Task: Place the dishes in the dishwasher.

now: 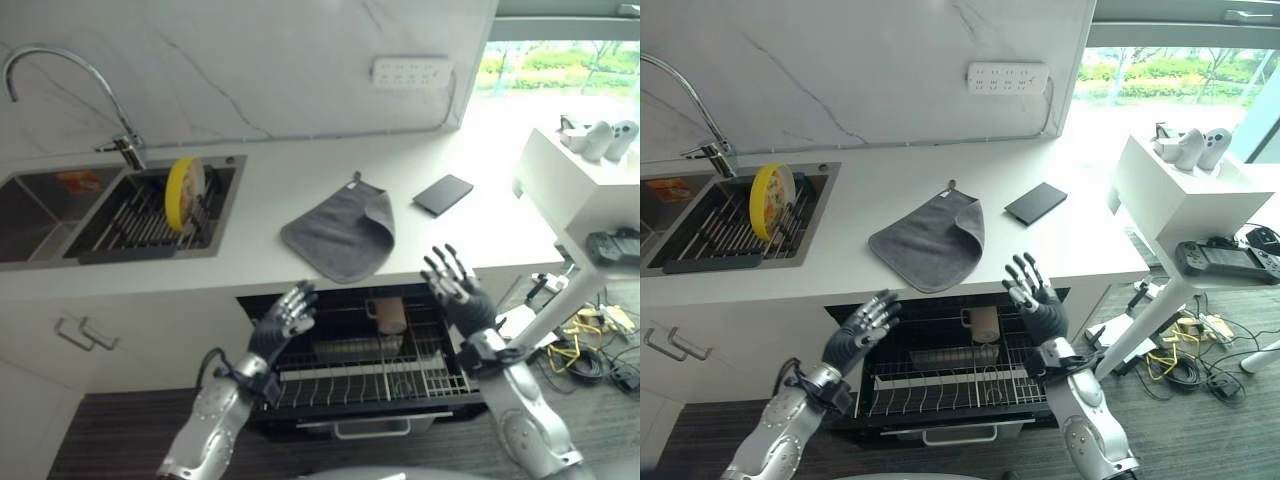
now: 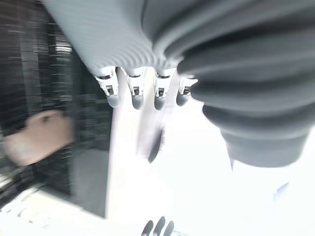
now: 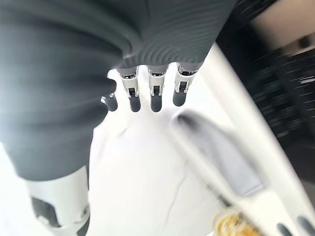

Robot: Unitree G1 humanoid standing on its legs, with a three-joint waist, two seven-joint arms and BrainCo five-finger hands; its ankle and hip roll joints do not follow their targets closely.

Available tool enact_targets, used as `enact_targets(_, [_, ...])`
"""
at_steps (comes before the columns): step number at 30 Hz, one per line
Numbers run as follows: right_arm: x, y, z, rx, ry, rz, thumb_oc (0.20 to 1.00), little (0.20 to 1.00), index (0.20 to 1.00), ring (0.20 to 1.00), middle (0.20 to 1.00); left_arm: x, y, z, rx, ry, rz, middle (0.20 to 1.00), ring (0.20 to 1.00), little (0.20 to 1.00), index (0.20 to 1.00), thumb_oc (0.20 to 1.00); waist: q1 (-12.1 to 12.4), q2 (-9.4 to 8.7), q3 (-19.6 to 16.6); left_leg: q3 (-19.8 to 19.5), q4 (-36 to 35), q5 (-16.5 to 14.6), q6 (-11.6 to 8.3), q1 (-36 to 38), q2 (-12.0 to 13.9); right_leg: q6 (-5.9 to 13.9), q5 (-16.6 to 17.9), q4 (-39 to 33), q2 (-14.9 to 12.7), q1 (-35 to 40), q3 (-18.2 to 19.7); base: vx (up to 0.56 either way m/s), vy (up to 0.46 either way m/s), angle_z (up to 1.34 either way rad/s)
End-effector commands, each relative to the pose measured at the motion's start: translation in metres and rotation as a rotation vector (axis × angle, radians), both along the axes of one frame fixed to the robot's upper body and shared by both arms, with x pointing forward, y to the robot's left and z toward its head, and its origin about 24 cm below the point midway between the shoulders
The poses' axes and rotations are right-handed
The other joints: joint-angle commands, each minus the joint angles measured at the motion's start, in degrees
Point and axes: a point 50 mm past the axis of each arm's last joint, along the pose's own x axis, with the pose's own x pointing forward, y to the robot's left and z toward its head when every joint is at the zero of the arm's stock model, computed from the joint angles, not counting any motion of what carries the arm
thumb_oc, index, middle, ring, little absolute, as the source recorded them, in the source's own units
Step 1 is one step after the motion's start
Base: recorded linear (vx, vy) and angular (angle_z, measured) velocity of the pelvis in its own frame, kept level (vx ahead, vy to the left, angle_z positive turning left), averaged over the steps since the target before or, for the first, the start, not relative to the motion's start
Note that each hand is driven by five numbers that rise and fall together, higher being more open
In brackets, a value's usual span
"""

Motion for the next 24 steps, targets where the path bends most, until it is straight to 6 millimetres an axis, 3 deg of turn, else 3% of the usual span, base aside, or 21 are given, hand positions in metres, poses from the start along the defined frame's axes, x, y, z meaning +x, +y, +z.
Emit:
enact_targets(1, [0.0, -0.008, 0.054, -0.064, -0.319, -0.011, 1.0, 1.0, 1.0, 1.0, 1.0, 0.015, 0.012, 0.06, 0.081, -0.335, 0.032, 1.0, 1.0, 1.0, 1.0, 1.0, 0.91, -1.38, 1.76, -3.95, 0.87, -0.5, 0.25, 0.22, 0.02, 1.39, 0.67, 1.46, -2.42, 0.69, -3.0, 0.02, -0.01, 0.07])
enact_targets(7, [0.0, -0.01, 0.068, -0.143, -0.378, -0.02, 1.0, 1.0, 1.0, 1.0, 1.0, 0.012, 0.03, 0.104, 0.154, -0.588, 0.196, 1.0, 1.0, 1.0, 1.0, 1.0, 1.97, -1.62, 0.76, -5.44, 0.39, -0.4, -0.01, 0.57, -0.28, 1.58, 0.78, 1.08, -2.45, 1.55, -3.64, 0.02, -0.021, 0.17])
enact_targets(9, [-0.001, -0.01, 0.068, -0.159, -0.375, -0.024, 1.0, 1.0, 1.0, 1.0, 1.0, 0.01, 0.032, 0.109, 0.143, -0.613, 0.228, 1.0, 1.0, 1.0, 1.0, 1.0, 2.17, -1.7, 0.61, -5.68, 0.31, -0.41, -0.06, 0.53, -0.3, 1.62, 0.78, 1.03, -2.51, 1.57, -3.77, 0.01, -0.023, 0.13])
enact_targets(17, [0.001, -0.008, 0.054, -0.21, -0.317, -0.024, 1.0, 1.0, 1.0, 1.0, 1.0, 0.009, 0.04, 0.101, 0.203, -0.597, 0.332, 1.0, 1.0, 1.0, 1.0, 1.0, 2.57, -2.12, 0.16, -5.68, 0.0, -0.63, -0.49, 0.67, 0.01, 1.76, 0.83, 0.68, -2.74, 1.72, -4.3, 0.0, -0.027, 0.05])
enact_targets(18, [0.029, -0.004, 0.072, -0.119, -0.442, -0.03, 1.0, 1.0, 1.0, 1.0, 1.0, 0.043, 0.007, 0.098, 0.139, -0.536, 0.284, 1.0, 1.0, 1.0, 1.0, 1.0, 2.67, -2.78, 4.83, -13.15, 9.35, -1.58, 1.08, -7.36, -3.82, -1.68, -1.62, 6.72, 4.29, -3.87, 3.19, 0.0, 0.0, 0.0])
enact_targets(22, [0.027, -0.005, 0.073, -0.116, -0.462, -0.032, 1.0, 1.0, 1.0, 1.0, 1.0, 0.04, 0.015, 0.093, 0.116, -0.499, 0.284, 1.0, 1.0, 1.0, 1.0, 1.0, 2.78, -2.25, 3.74, -12.65, 6.18, -0.54, 0.06, -5.33, -3.12, -1.94, -2.13, 4.98, 4.21, -1.98, 1.12, 0.03, -0.036, 0.13])
enact_targets(24, [0.028, -0.008, 0.073, -0.107, -0.451, -0.048, 1.0, 1.0, 1.0, 1.0, 1.0, 0.038, 0.018, 0.092, 0.103, -0.499, 0.283, 1.0, 1.0, 1.0, 1.0, 1.0, 2.69, -2.13, 3.24, -10.62, 6.07, -0.62, -0.53, -4.7, -2.47, -1.9, -1.93, 3.71, 3.72, -1.16, -0.44, 0.01, 0.006, 0.03])
